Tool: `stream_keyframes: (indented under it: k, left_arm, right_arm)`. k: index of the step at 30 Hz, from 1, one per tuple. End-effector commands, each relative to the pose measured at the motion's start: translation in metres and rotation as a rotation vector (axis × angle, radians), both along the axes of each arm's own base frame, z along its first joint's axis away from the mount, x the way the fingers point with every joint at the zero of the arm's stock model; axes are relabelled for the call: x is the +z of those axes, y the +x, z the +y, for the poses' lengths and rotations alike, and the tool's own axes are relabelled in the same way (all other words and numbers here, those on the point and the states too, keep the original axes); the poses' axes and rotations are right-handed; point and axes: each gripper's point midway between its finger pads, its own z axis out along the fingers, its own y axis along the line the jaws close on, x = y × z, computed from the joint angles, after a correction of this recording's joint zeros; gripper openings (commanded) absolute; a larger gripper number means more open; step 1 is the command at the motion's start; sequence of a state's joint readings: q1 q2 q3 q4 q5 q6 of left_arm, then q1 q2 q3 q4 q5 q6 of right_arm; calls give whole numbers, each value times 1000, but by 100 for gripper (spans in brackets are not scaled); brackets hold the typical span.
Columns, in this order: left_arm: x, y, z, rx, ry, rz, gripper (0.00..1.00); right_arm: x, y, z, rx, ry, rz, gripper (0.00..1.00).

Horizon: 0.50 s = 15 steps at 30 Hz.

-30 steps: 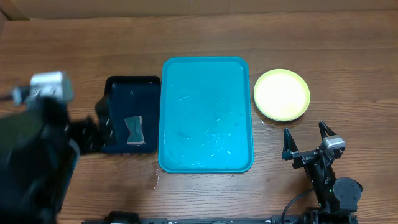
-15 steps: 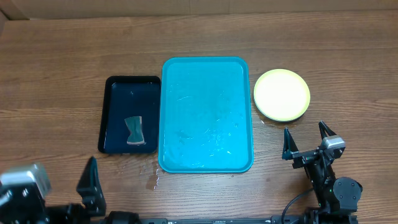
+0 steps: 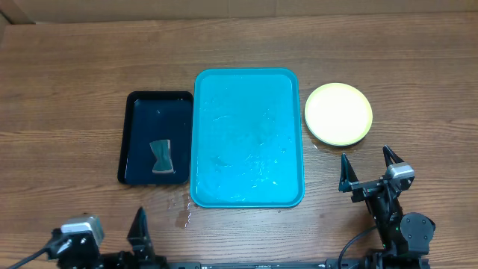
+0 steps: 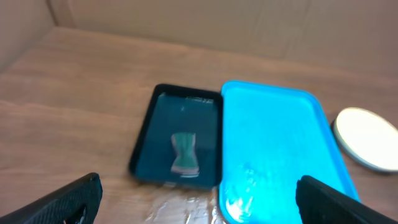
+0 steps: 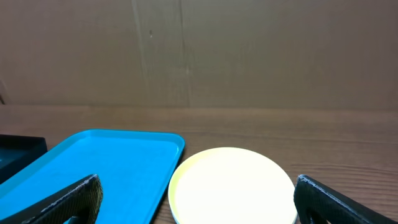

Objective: Clean dirty plates on tray and stack at the side

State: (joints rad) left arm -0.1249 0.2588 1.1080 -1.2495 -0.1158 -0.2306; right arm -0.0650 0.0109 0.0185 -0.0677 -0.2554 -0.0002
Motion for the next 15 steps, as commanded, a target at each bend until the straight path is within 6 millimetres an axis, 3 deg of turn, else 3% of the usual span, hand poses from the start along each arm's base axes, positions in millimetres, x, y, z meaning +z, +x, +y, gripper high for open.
stream_keyframes:
  k: [1, 4, 8, 15]
  left_arm:
    - [-15, 4, -6, -25, -41, -55, 100]
    - [-15, 11, -8, -27, -54, -146, 100]
    - [1, 27, -10, -22, -76, -301, 100]
    - [59, 55, -17, -62, -86, -679, 100]
  right_arm:
    - [-2, 0, -1, -4, -2, -4, 100]
    - [-2, 0, -1, -4, -2, -4, 100]
    - [-2, 0, -1, -4, -2, -3, 100]
    - [-2, 0, -1, -4, -2, -4, 100]
